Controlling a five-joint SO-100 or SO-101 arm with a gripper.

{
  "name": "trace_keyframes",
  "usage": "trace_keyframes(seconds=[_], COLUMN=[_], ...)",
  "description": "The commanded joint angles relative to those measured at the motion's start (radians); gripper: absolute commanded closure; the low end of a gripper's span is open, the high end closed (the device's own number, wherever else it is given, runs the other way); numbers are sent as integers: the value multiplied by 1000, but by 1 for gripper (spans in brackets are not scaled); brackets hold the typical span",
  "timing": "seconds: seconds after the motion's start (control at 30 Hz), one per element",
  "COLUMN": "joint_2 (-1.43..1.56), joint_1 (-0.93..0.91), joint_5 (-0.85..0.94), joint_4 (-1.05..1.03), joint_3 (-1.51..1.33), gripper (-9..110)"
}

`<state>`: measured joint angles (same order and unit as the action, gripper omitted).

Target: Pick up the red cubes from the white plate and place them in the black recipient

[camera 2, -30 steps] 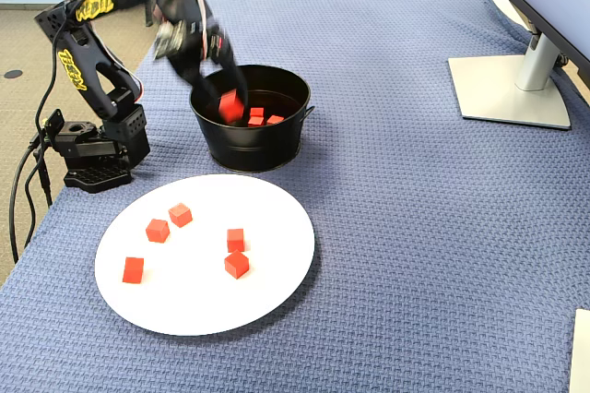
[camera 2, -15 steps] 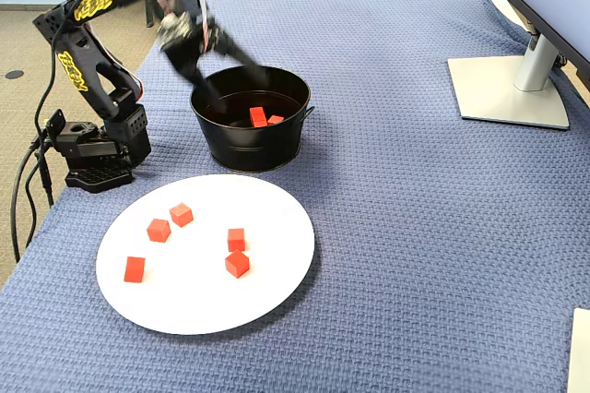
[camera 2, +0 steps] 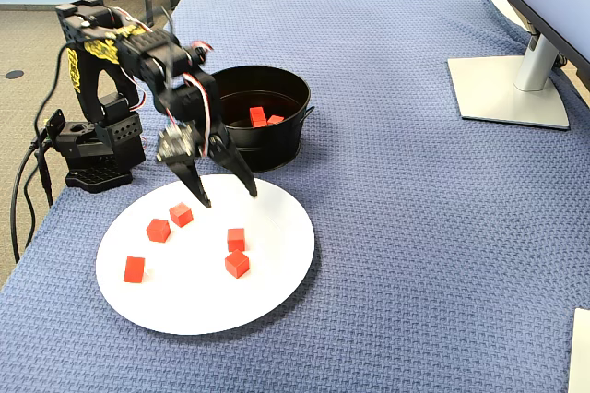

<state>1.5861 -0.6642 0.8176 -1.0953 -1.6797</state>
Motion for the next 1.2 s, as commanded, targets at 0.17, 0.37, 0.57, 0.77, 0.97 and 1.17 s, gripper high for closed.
trace_keyframes(seconds=[0.17, 0.37, 0.57, 0.77, 0.97, 1.17], joint_2=[-209, -333, -387, -407, -416, -430], joint_1=[15, 3, 5, 6, 14, 12], joint_5=[-38, -67, -44, -35, -29, -15], joint_4=[-29, -48, -57, -58, -58, -58], joint_3=[206, 324, 347, 350, 344, 334], gripper=[77, 82, 82, 81, 82, 84])
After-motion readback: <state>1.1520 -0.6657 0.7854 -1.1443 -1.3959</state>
